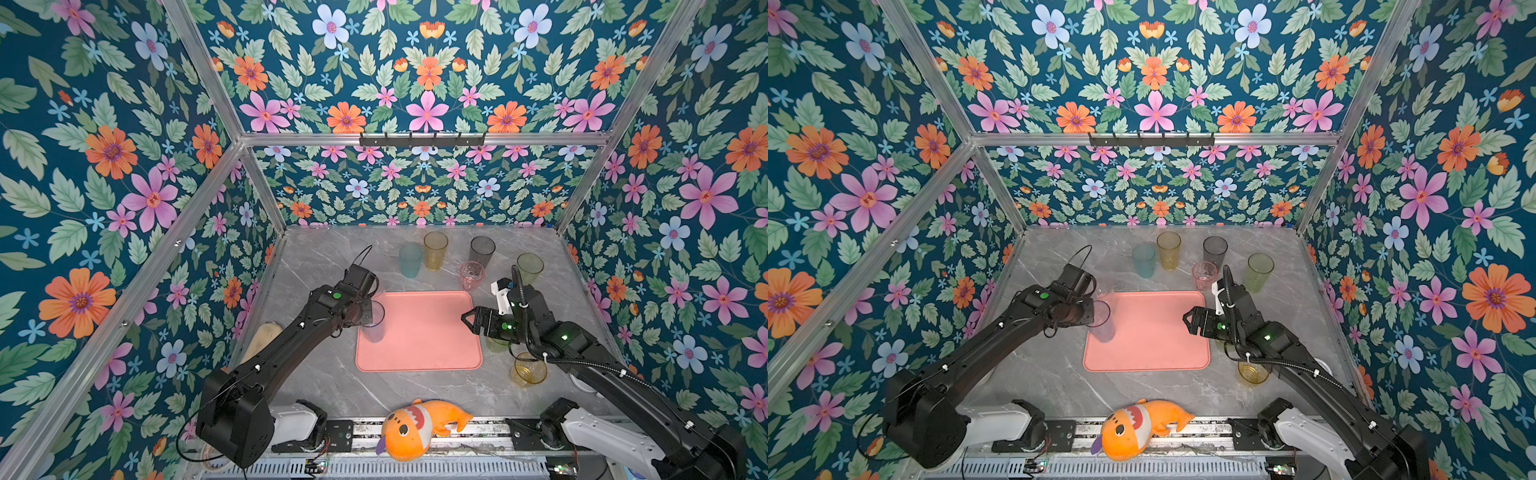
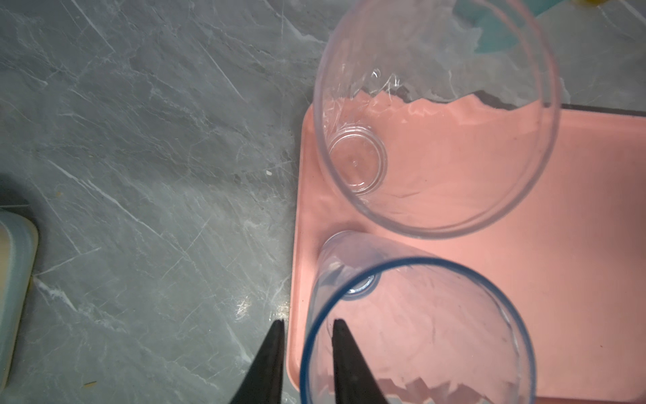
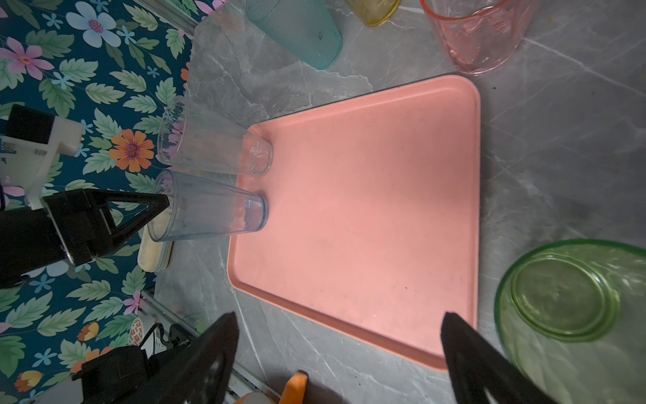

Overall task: Place the glasses into the tray
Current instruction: Place the glass on the tray, then pick up the glass from the top-center of the table.

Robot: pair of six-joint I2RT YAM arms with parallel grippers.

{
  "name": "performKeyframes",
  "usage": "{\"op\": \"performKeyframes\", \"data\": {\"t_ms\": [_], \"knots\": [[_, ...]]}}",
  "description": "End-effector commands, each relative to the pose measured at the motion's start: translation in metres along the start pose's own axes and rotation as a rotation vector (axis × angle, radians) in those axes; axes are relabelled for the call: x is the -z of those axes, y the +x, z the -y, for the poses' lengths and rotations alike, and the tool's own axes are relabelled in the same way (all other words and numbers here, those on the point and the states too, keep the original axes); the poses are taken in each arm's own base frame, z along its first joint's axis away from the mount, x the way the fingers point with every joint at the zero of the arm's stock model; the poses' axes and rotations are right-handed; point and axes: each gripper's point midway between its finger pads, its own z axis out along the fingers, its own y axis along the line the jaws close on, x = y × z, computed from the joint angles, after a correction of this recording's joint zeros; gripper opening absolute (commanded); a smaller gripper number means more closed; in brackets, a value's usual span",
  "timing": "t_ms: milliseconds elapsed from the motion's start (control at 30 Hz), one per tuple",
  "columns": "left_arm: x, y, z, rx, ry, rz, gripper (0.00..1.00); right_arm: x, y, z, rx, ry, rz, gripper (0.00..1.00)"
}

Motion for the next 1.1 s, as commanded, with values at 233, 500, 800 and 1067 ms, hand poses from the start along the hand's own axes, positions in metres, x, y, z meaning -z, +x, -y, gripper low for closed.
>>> {"op": "performKeyframes", "data": {"t_ms": [233,500,800,1067], "knots": [[0.017,-0.009,-0.005,-0.003,-0.024,0.021,0.28,0.003,-0.001,0.001,0.002,0.003,0.013,0.92],[0.049,-0.033,-0.003,-0.001,-0.005,0.092,0.31,0.010,-0.005,-0.002,0.007,-0.002,0.031,0.92],[0.086,-0.070,0.002,-0.014,0.010,0.204,0.36,0.026,-0.012,-0.007,0.016,-0.022,0.089,0.91],[0.103,-0.110,0.030,-0.012,0.105,0.282,0.37,0.033,-0.012,-0.004,0.016,-0.008,0.103,0.91]]}}
